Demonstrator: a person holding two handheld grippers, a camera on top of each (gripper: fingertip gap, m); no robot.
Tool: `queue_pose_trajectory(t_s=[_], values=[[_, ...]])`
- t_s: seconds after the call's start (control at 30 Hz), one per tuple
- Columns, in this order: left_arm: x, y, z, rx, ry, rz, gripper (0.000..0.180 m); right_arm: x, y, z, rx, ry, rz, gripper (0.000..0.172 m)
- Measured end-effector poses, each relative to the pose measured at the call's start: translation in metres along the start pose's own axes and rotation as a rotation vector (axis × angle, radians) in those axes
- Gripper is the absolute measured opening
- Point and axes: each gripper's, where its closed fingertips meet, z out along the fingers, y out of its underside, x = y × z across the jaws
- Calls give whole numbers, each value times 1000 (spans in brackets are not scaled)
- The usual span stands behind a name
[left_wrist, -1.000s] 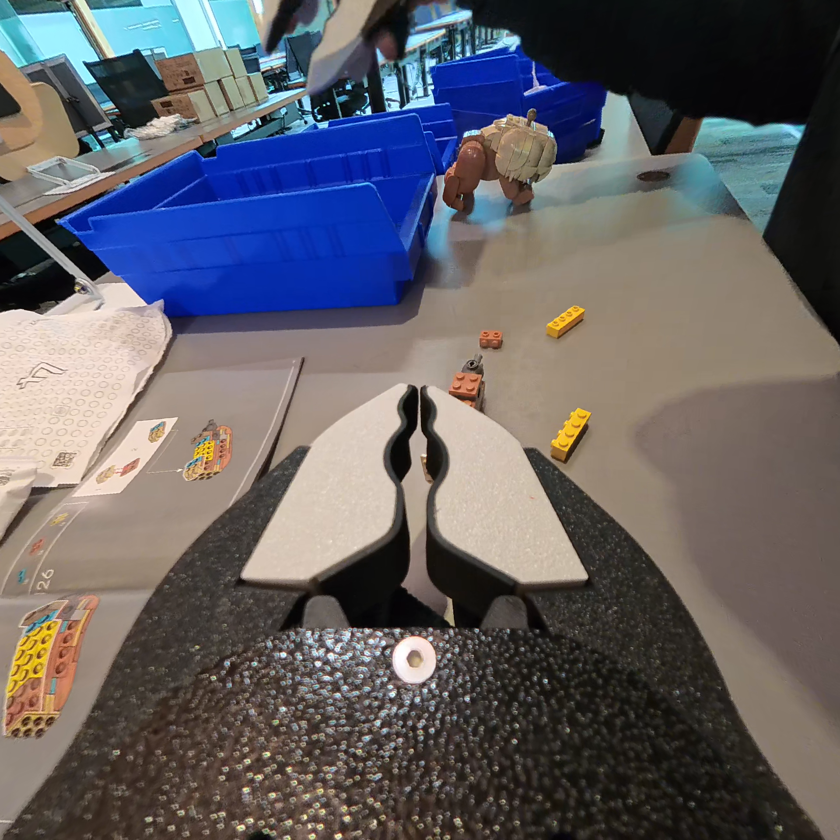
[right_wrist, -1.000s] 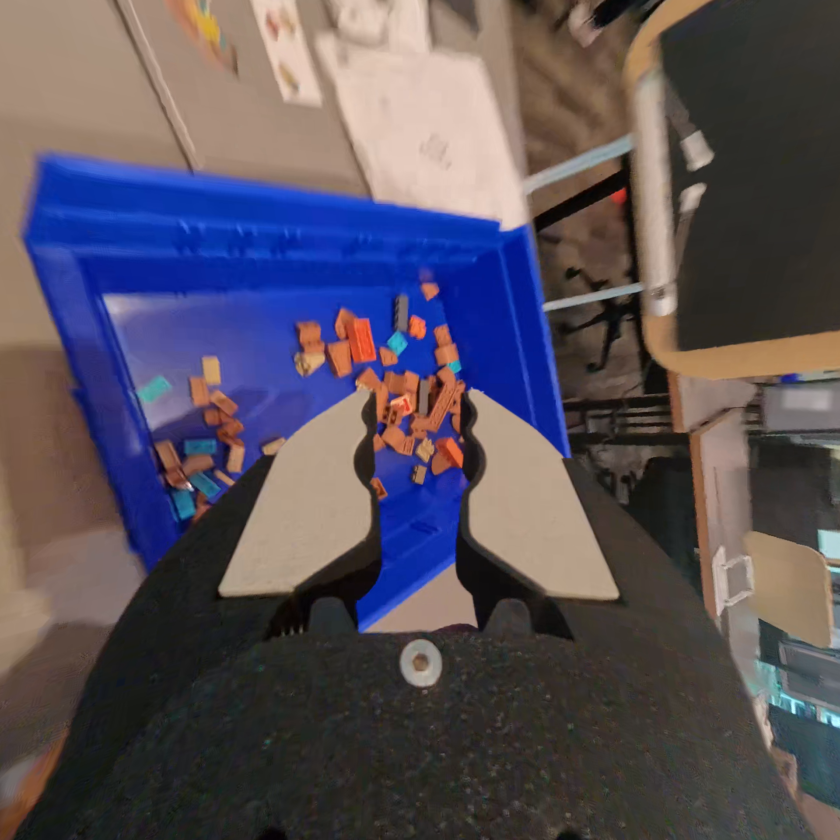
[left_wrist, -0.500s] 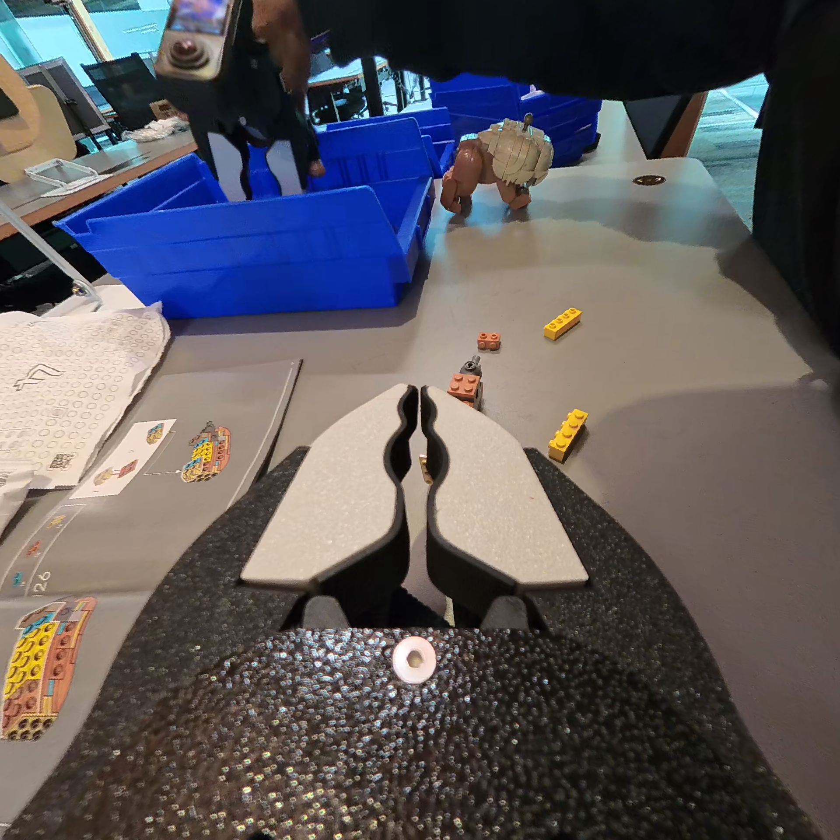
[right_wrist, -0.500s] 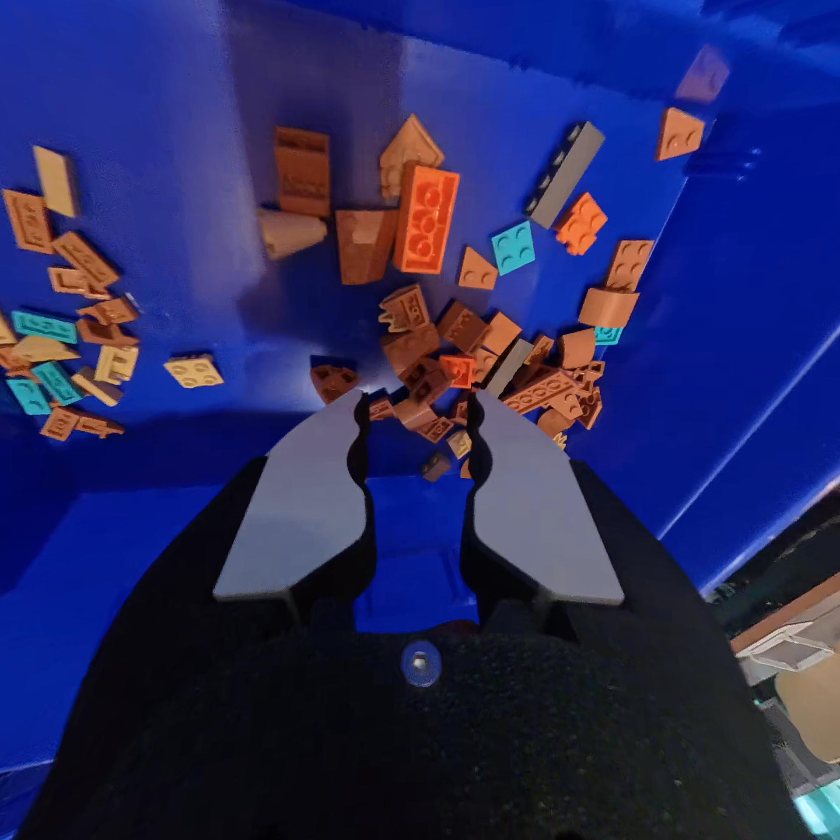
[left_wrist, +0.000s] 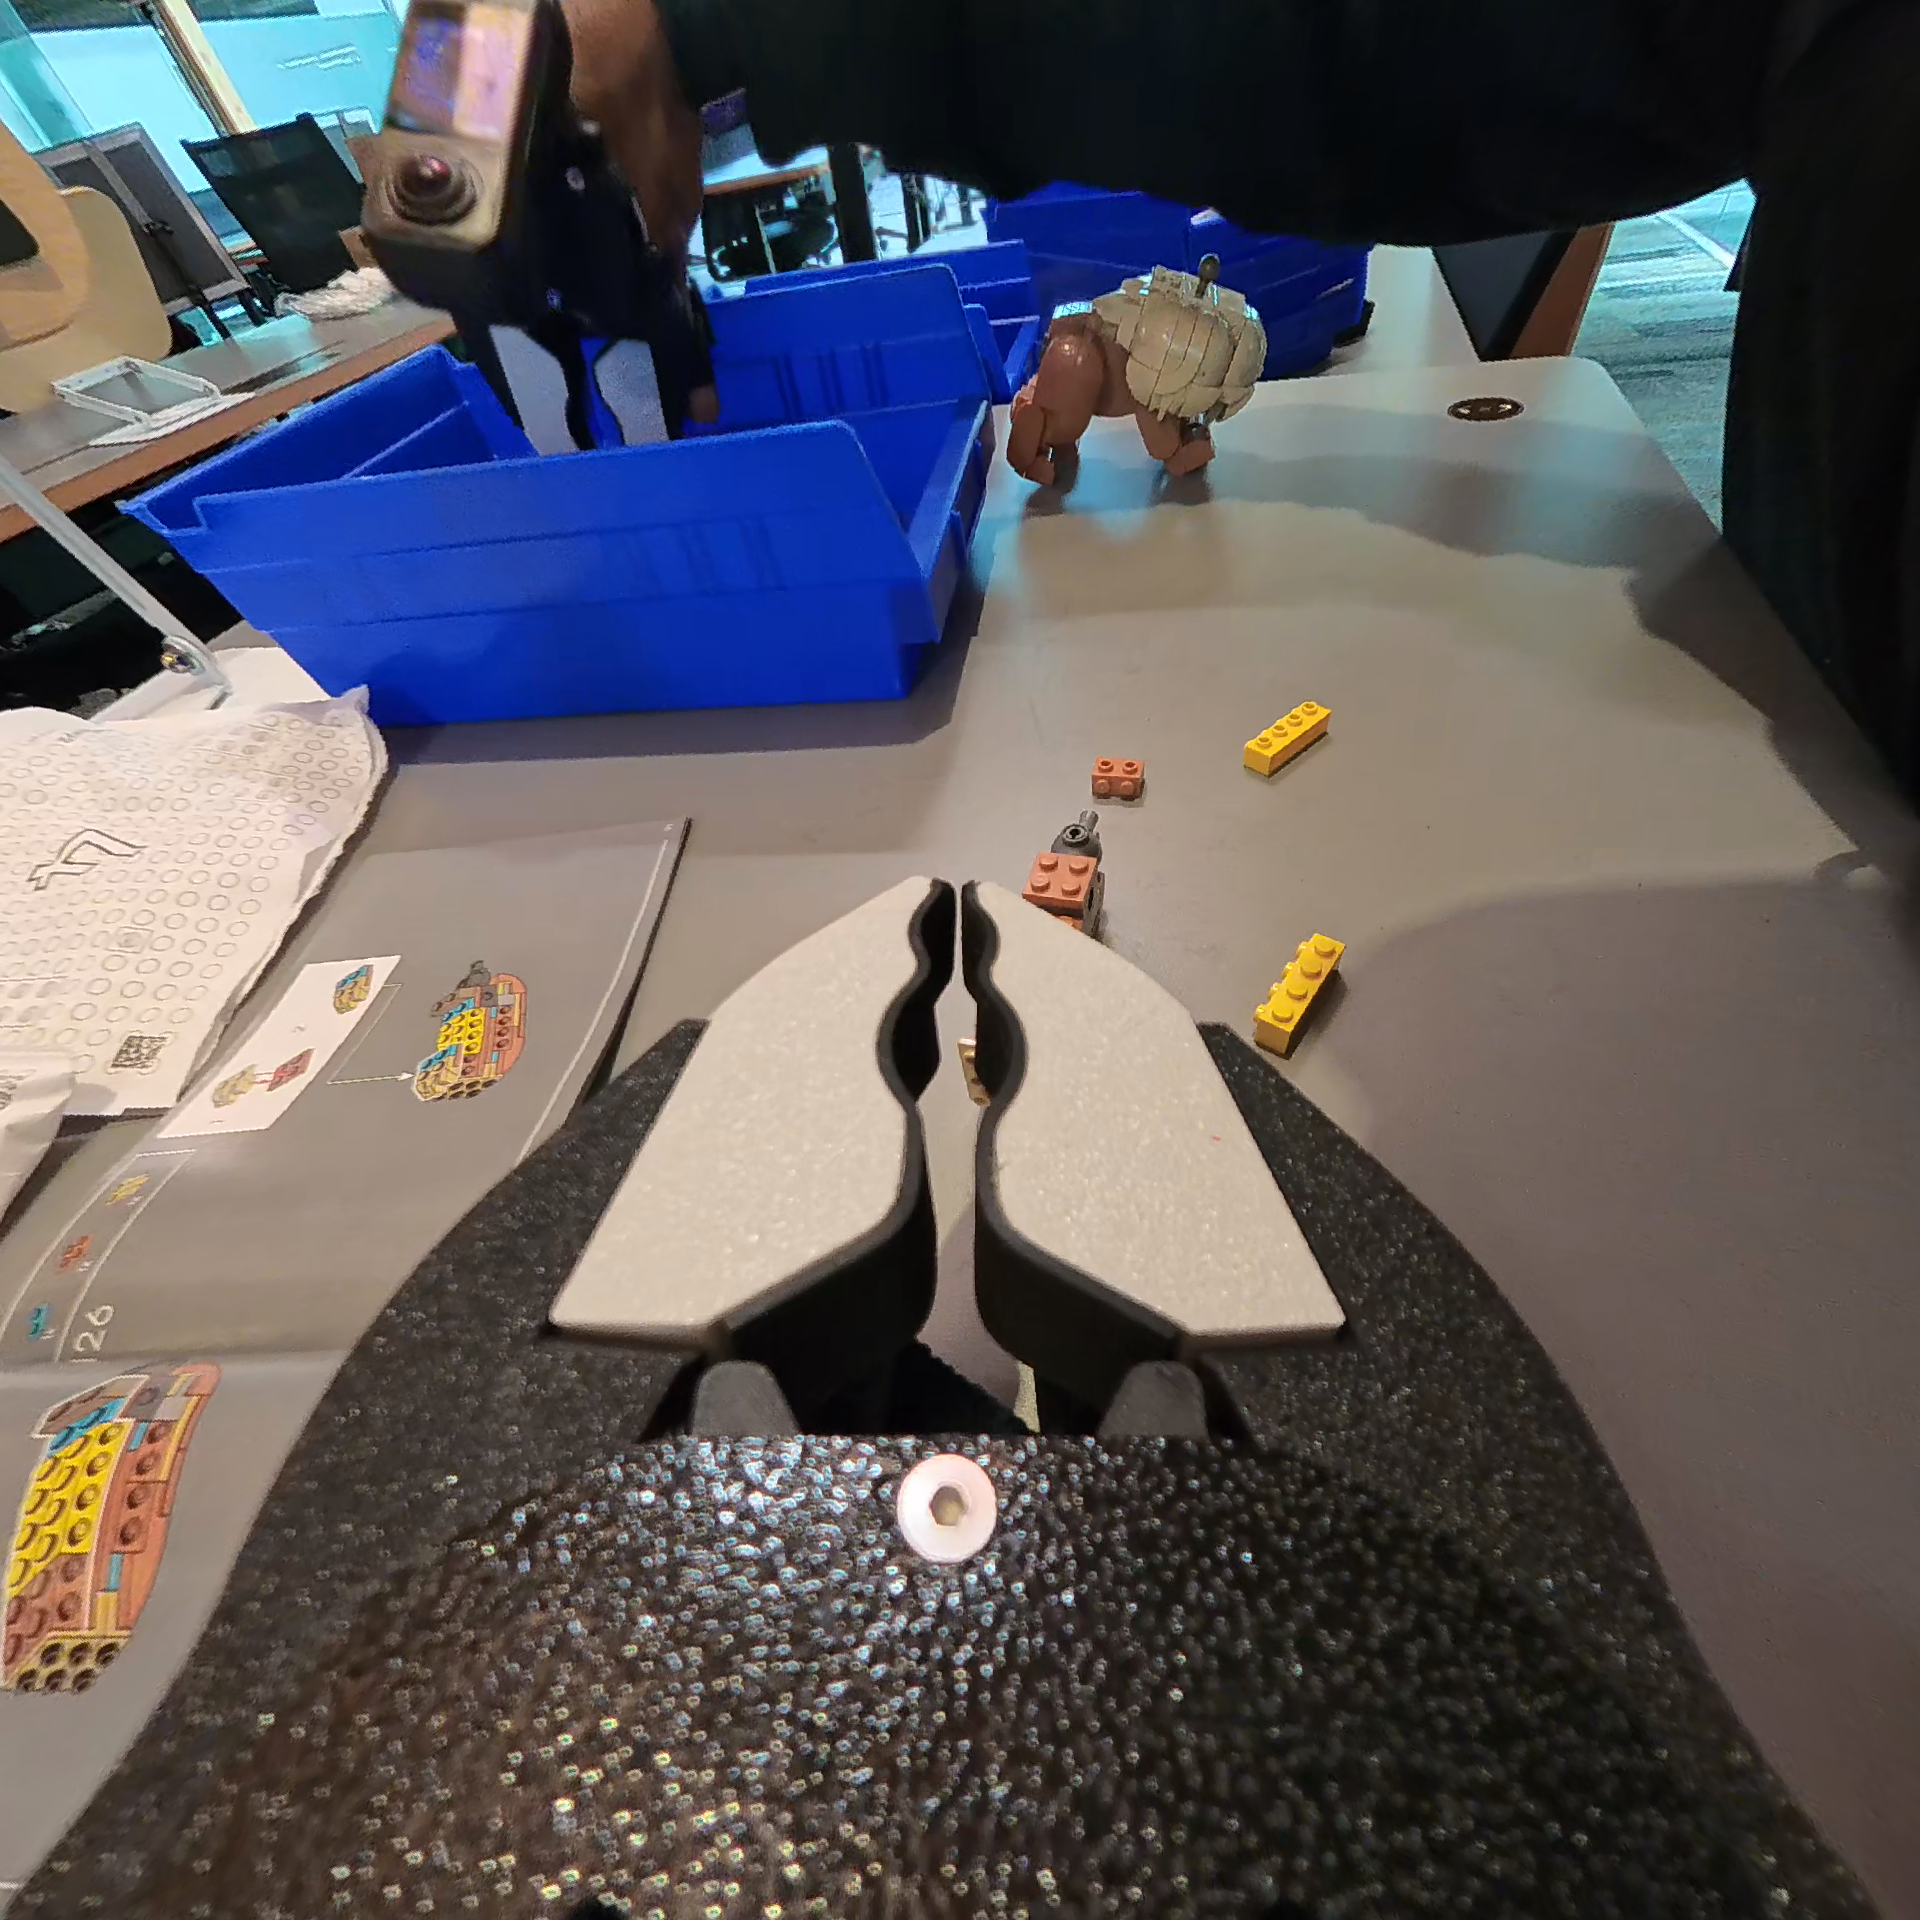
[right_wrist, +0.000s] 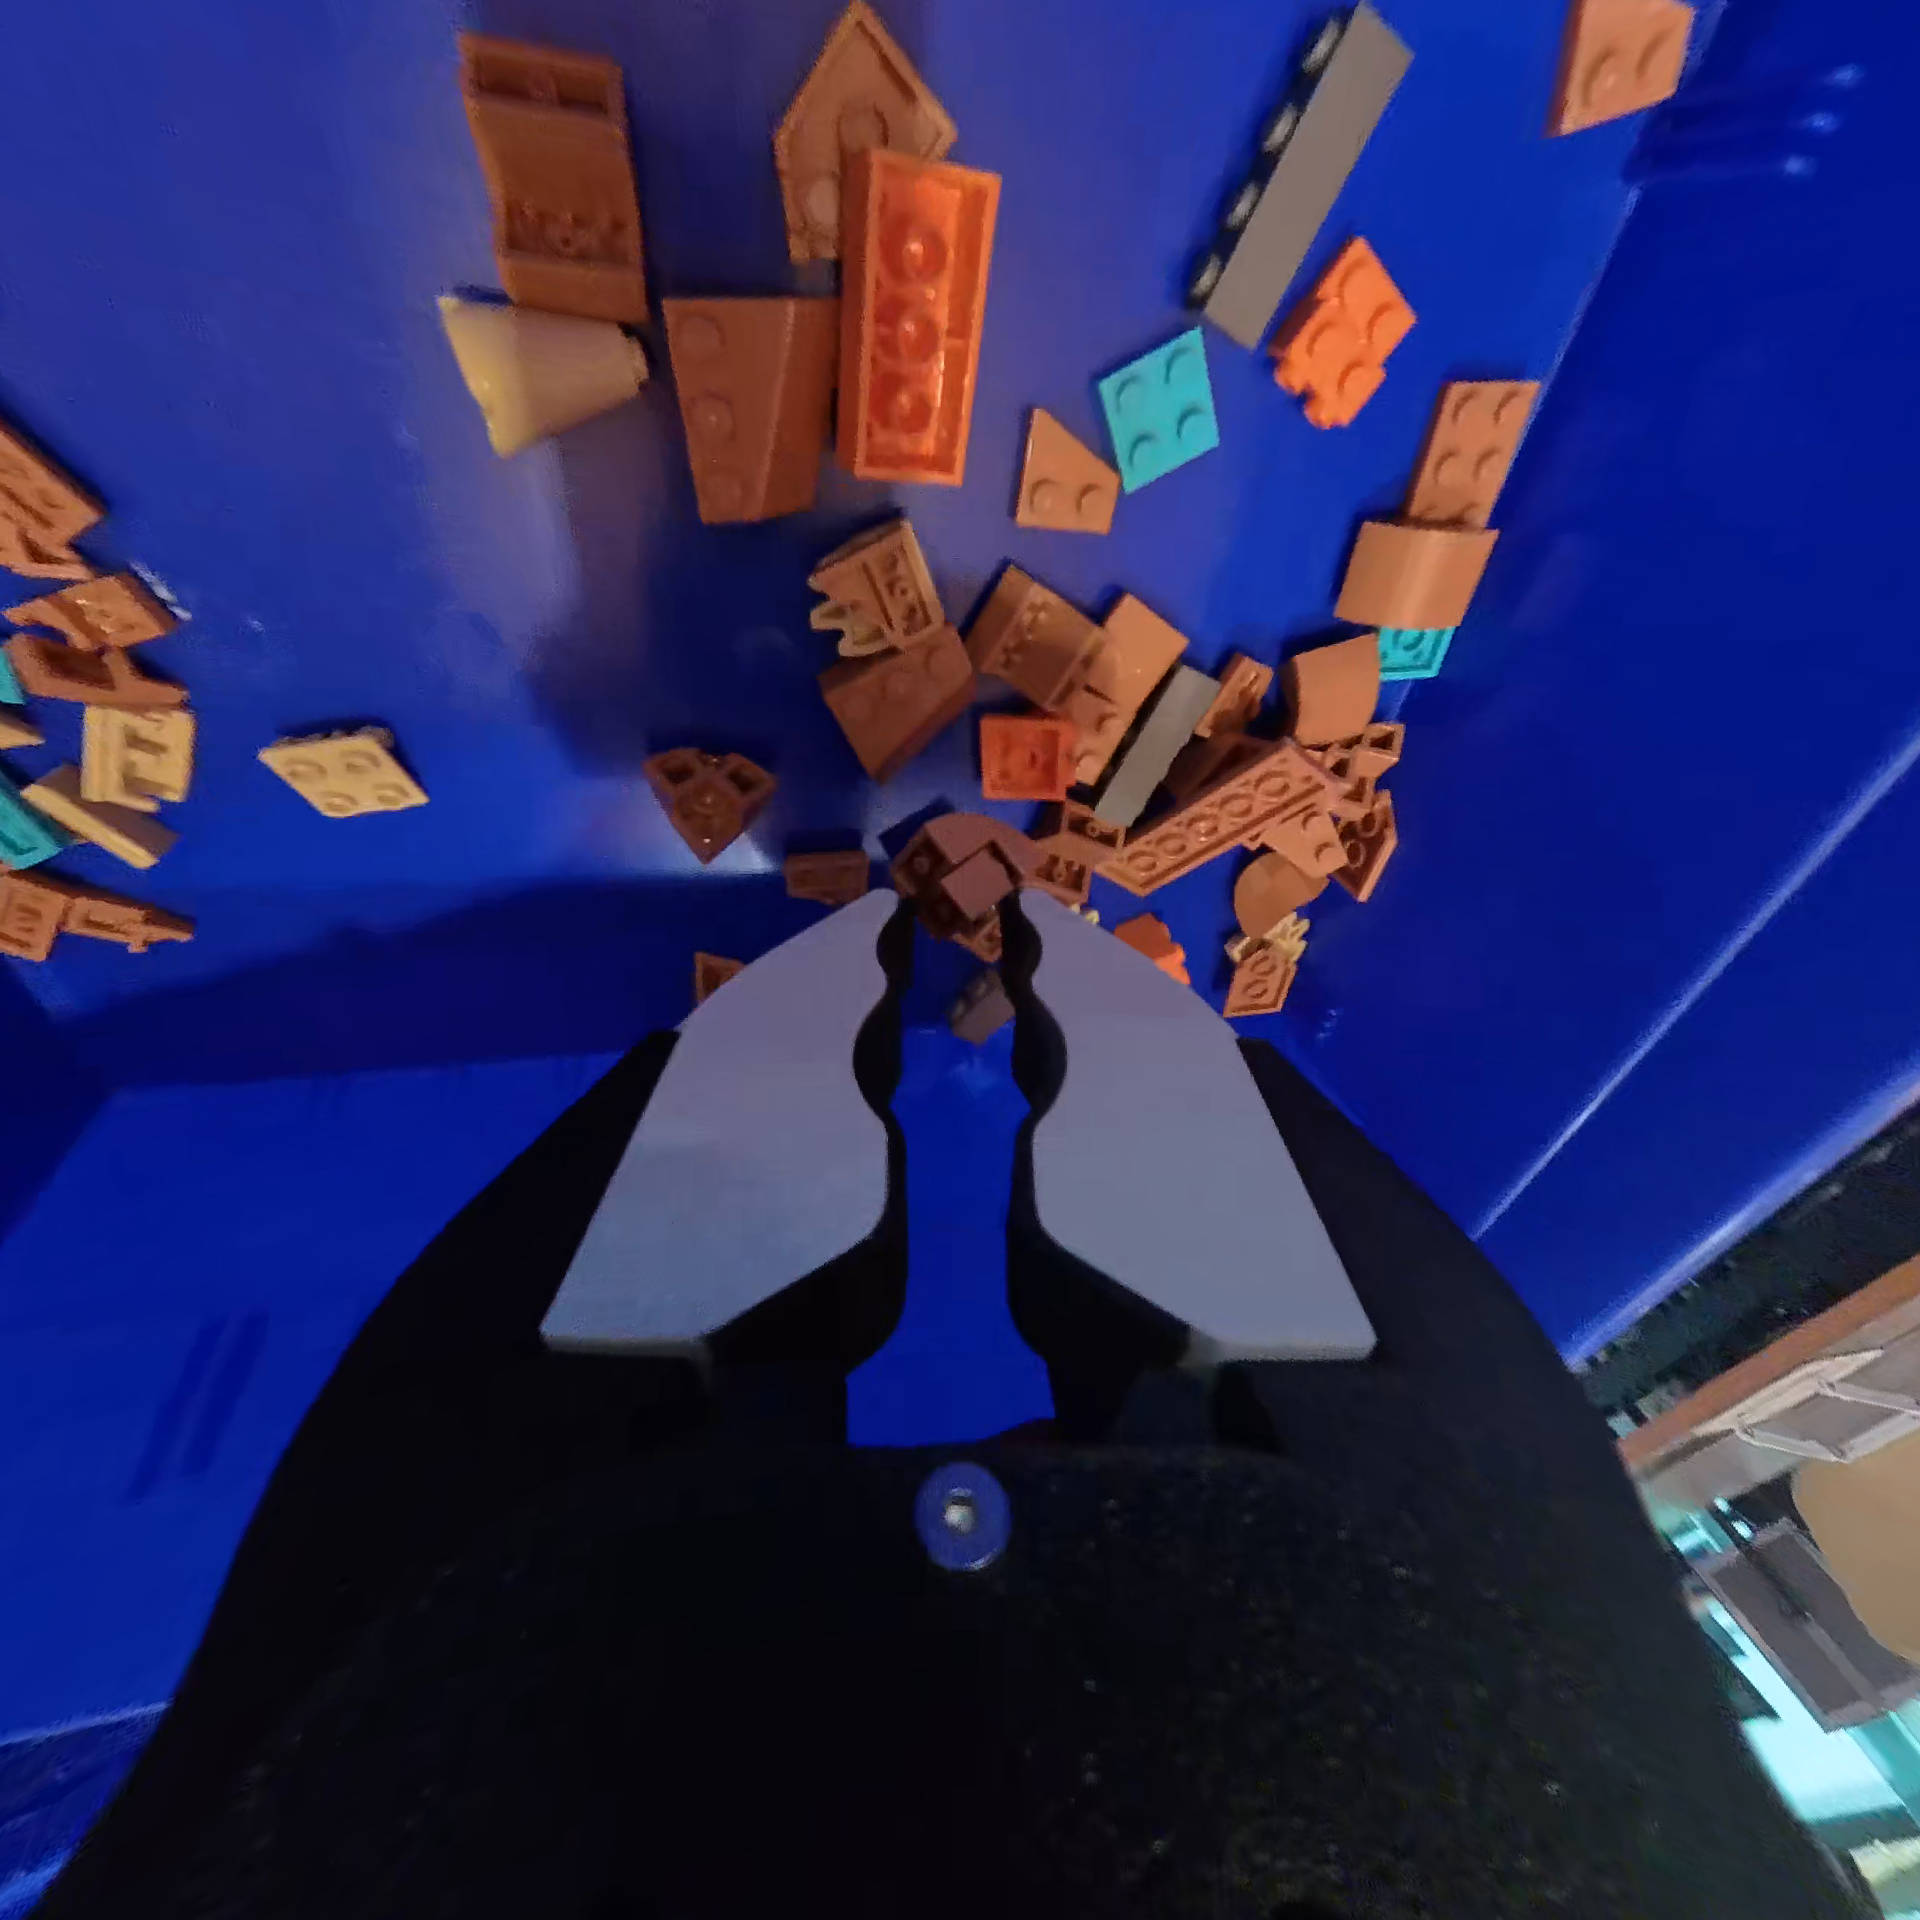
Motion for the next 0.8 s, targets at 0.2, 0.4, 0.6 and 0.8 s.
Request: queue_pose_trajectory(t_s=[0.2,0.4,0.6,0.8], values=[[0,0,0,-1,-2,1,1,-14,-27,-21,259,-53,37,17],[0,1,0,-1,-1,-1,1,-17,-38,-25,349,3,-17,16],[-2,1,0,-3,-7,-6,1,1,-54,-39,428,308,-123,15],[-35,-17,3,-10,-130,19,1,0,-51,-43,391,546,-119,15]])
